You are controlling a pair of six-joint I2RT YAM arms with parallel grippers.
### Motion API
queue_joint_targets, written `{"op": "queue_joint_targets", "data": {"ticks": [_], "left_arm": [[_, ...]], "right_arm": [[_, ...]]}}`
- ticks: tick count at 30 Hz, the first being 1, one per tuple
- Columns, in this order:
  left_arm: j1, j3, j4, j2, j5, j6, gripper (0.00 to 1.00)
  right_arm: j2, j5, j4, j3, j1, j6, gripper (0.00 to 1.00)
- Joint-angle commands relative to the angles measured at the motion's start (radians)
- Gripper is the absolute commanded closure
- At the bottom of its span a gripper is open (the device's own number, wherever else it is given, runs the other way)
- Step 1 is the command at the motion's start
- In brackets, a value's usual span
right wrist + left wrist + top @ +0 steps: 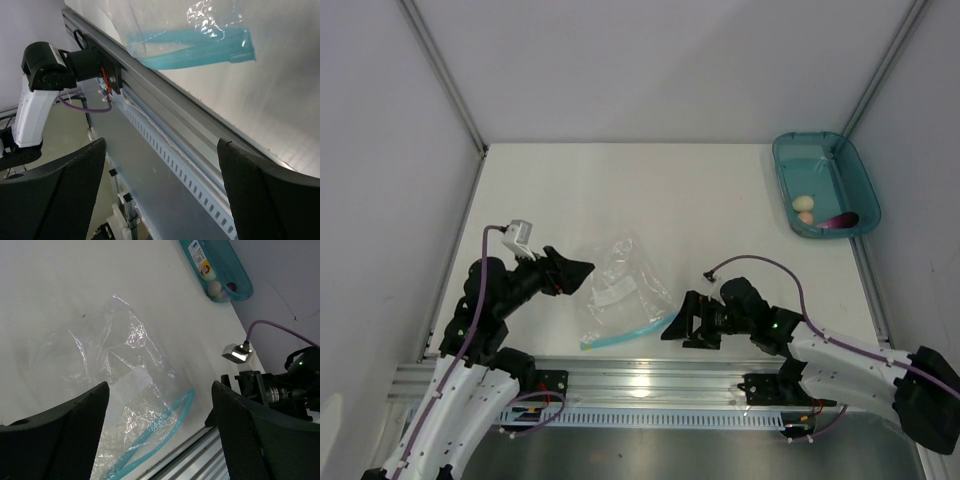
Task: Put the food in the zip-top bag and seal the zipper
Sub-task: Pick up the zipper food storage bag at the center of the board.
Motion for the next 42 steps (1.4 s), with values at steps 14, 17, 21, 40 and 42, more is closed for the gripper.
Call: {"op": "queue_joint_targets", "data": {"ticks": [14, 17, 21, 40, 42], "left_arm": [[-0.108, 0.057, -0.102, -0.041, -0.061, -0.004, 0.19], [-0.131, 0.054, -0.106, -0.044, -0.06, -0.013, 0.21], [-0.18, 0.048, -0.116, -0.043, -0.091, -0.027, 0.23], [-0.535, 0.059, -0.116, 0.032, -0.401, -0.066, 0.25], [-0.547, 0.06, -0.126, 0.034, -0.421, -0.064, 0.25]], "right_arm": [[0.371, 0.118, 0.526, 0.064, 0.093, 0.196, 0.12], [0.382, 0.165, 0.529, 0.075, 0.093, 0.199, 0.14], [0.396, 0.211, 0.527, 0.075, 0.091, 0.204, 0.18], [0.553, 0.406, 0.789, 0.018, 0.091, 0.212, 0.5], [0.589, 0.406, 0.854, 0.018, 0.091, 0.216, 0.55]]}}
